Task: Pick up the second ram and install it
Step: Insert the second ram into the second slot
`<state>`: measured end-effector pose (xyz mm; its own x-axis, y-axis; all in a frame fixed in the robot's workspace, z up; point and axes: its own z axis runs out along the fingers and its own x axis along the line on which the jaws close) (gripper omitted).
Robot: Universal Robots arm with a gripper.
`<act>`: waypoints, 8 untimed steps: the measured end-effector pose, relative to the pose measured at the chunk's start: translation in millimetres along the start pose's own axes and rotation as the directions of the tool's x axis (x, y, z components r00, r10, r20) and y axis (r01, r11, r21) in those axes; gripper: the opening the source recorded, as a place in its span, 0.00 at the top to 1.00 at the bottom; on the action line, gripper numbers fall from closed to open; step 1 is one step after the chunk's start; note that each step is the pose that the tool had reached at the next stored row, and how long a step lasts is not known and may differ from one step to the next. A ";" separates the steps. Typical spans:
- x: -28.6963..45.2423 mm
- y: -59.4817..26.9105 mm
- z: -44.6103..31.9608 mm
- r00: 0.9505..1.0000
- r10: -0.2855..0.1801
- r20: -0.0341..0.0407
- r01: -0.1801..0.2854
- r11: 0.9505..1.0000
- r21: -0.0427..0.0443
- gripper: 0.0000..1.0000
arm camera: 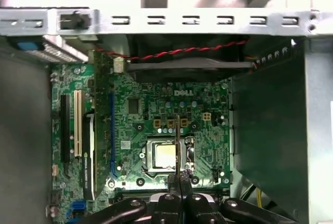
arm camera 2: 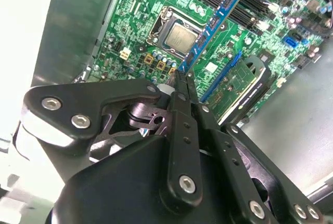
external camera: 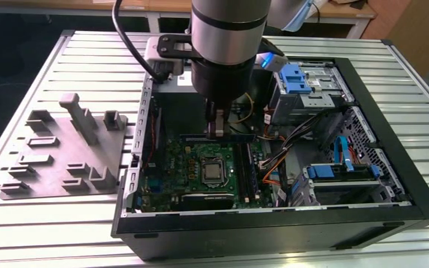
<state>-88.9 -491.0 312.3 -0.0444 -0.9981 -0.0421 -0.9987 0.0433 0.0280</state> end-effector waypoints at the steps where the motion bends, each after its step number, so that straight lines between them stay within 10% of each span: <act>1: 0.0 0.0 0.3 1.000 0.018 0.001 -0.018 1.000 0.001 0.89; 8: 0.1 -0.1 3.2 0.990 0.143 0.005 -0.143 0.990 0.006 0.89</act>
<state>-88.9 -491.0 309.1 -0.1866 -0.9815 -0.0424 -0.9822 0.1855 0.0279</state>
